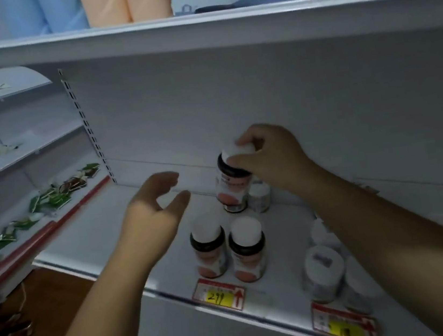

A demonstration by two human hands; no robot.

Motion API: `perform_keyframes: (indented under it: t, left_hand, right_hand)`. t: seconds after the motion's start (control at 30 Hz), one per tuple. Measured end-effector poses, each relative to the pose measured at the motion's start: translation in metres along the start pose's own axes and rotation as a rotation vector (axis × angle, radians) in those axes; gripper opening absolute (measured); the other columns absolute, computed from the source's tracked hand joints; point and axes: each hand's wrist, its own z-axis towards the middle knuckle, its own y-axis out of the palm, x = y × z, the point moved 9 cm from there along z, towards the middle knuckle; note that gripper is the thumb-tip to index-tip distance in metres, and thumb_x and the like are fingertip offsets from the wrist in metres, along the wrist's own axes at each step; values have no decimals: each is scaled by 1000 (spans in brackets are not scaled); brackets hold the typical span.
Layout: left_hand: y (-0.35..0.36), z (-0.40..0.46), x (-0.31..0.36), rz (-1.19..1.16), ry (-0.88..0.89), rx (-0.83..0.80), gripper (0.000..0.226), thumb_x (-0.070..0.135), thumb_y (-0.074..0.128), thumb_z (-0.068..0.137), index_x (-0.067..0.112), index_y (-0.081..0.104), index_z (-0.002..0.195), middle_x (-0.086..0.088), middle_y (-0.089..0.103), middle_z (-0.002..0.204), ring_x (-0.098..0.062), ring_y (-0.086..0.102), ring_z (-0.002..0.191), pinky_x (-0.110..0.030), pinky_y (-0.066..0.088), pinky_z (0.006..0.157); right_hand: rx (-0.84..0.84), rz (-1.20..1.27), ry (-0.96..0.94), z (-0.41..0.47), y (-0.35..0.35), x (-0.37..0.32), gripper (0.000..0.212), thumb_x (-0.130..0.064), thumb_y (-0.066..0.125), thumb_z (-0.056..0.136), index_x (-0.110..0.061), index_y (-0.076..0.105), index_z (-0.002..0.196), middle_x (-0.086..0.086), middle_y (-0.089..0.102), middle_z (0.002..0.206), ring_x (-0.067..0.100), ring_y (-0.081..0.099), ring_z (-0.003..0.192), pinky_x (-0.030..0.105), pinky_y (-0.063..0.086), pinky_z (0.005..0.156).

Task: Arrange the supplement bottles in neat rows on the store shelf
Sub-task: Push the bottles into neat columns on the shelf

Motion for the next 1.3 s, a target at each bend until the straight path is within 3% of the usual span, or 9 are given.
perform_keyframes:
  t: [0.2, 0.43, 0.53, 0.6, 0.77, 0.93, 1.1, 1.23, 1.3]
  left_hand:
    - [25, 19, -74, -60, -196, -189, 23, 22, 62, 84, 21, 61, 107, 3, 62, 108, -15, 56, 105, -26, 38, 82]
    - [63, 26, -79, -151, -199, -342, 16, 23, 60, 86, 30, 59, 100, 7, 61, 107, -13, 56, 104, -18, 40, 71]
    - [58, 32, -72, -145, -167, -311, 19, 25, 60, 85, 32, 59, 103, 8, 59, 109, -10, 52, 106, -20, 37, 79]
    - [47, 36, -63, -169, -142, -230, 18, 25, 60, 86, 33, 60, 101, 12, 57, 106, -8, 52, 103, -10, 36, 73]
    - [40, 31, -35, -211, -63, -196, 17, 21, 57, 87, 37, 62, 92, 19, 59, 105, -3, 54, 98, -6, 36, 74]
    - [30, 17, -9, -167, 23, -184, 20, 19, 60, 85, 38, 60, 88, 29, 57, 90, 31, 45, 75, 5, 36, 60]
    - [46, -12, 34, -257, 129, -233, 34, 39, 66, 66, 54, 55, 95, 40, 56, 100, 20, 52, 92, -6, 42, 70]
    - [105, -31, 68, -224, 185, -419, 68, 38, 76, 66, 69, 27, 101, 39, 40, 115, 13, 46, 103, -10, 41, 85]
    - [124, -35, 71, -298, 157, -452, 69, 29, 78, 67, 64, 29, 102, 31, 49, 114, 14, 53, 97, -5, 45, 78]
  right_hand:
    - [-264, -158, 222, 4, 75, 60, 34, -34, 81, 62, -21, 67, 90, -7, 59, 89, 7, 56, 79, 15, 43, 62]
    - [-396, -43, 331, -17, 105, 83, 29, -44, 76, 64, -29, 67, 88, -3, 68, 98, 8, 63, 88, 23, 51, 76]
    - [-162, -104, 312, 0, 68, 98, 15, -27, 67, 78, -18, 70, 89, -2, 68, 91, 13, 62, 84, 20, 44, 68]
    - [-13, -290, 335, 11, 32, 117, 19, -17, 63, 80, -13, 66, 99, 1, 65, 97, 14, 56, 88, 20, 37, 69]
    - [-277, -538, 321, 9, 53, 156, 53, -26, 65, 76, -9, 52, 124, 10, 50, 128, 25, 50, 115, 24, 34, 82]
    - [-84, -466, 294, 13, 40, 140, 26, -22, 70, 72, -8, 63, 93, 11, 54, 98, 22, 52, 89, 29, 40, 75]
    - [171, -25, 426, -14, -37, 93, 30, -44, 73, 68, -19, 56, 73, -3, 58, 73, 12, 57, 67, 23, 43, 54]
    - [133, 182, 484, -55, -56, 47, 51, -65, 68, 54, -20, 52, 71, 0, 59, 69, 3, 60, 50, 18, 46, 43]
    - [113, 158, 509, -73, -64, 34, 57, -71, 63, 52, -20, 50, 72, 0, 58, 68, 1, 58, 45, 20, 46, 42]
